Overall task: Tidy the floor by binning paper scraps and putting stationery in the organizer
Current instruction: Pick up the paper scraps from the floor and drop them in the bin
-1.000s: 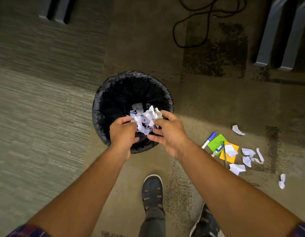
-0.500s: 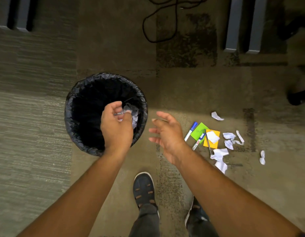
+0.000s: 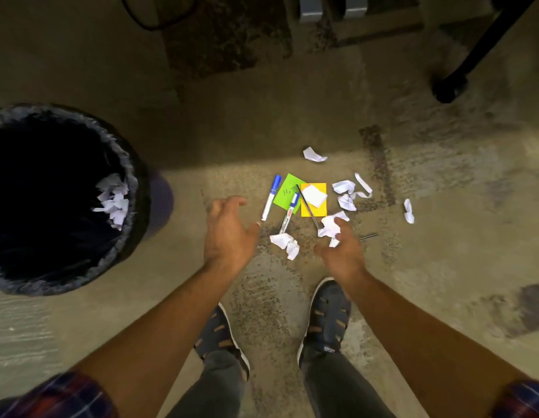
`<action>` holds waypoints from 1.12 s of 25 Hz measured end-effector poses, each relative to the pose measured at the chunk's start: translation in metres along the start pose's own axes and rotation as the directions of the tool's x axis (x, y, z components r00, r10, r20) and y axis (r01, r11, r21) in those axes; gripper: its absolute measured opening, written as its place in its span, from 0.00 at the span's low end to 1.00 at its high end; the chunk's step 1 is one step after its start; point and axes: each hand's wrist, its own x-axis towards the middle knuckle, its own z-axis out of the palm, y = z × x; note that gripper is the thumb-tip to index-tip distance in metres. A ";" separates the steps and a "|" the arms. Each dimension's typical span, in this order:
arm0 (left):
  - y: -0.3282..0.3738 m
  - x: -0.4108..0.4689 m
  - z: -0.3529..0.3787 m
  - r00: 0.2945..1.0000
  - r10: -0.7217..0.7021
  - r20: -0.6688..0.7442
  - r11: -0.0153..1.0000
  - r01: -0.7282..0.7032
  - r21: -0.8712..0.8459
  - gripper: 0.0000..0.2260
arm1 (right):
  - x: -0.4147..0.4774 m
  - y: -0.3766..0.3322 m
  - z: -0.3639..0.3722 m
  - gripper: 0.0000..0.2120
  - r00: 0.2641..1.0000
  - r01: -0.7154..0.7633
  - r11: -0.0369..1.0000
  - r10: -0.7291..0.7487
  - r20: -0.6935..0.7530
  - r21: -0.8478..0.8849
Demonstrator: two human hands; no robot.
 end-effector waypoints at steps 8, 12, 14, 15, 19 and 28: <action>-0.033 0.005 0.148 0.973 -0.158 0.167 0.960 0.112 0.256 0.39 | 0.100 0.082 -0.033 0.48 0.992 0.122 0.792 -0.116 0.049 -0.598; -0.044 0.005 0.195 0.982 0.020 0.187 0.880 -0.106 0.464 0.45 | 0.130 0.096 -0.017 0.55 0.956 0.288 0.634 -0.233 0.178 -0.718; -0.046 0.005 0.208 0.971 0.059 0.230 0.813 -0.181 0.554 0.47 | 0.141 0.098 -0.011 0.57 0.945 0.319 0.615 -0.267 0.189 -0.721; -0.046 0.005 0.211 0.968 0.067 0.243 0.787 -0.201 0.583 0.45 | 0.145 0.098 -0.008 0.57 0.942 0.324 0.598 -0.274 0.192 -0.733; -0.049 0.005 0.213 0.969 0.095 0.229 0.787 -0.214 0.578 0.28 | 0.146 0.103 -0.003 0.44 0.921 0.367 0.533 -0.324 0.217 -0.762; -0.076 0.025 0.193 0.964 0.046 0.260 0.906 -0.150 0.397 0.17 | 0.148 0.098 0.006 0.19 0.888 0.446 0.574 -0.377 0.261 -0.687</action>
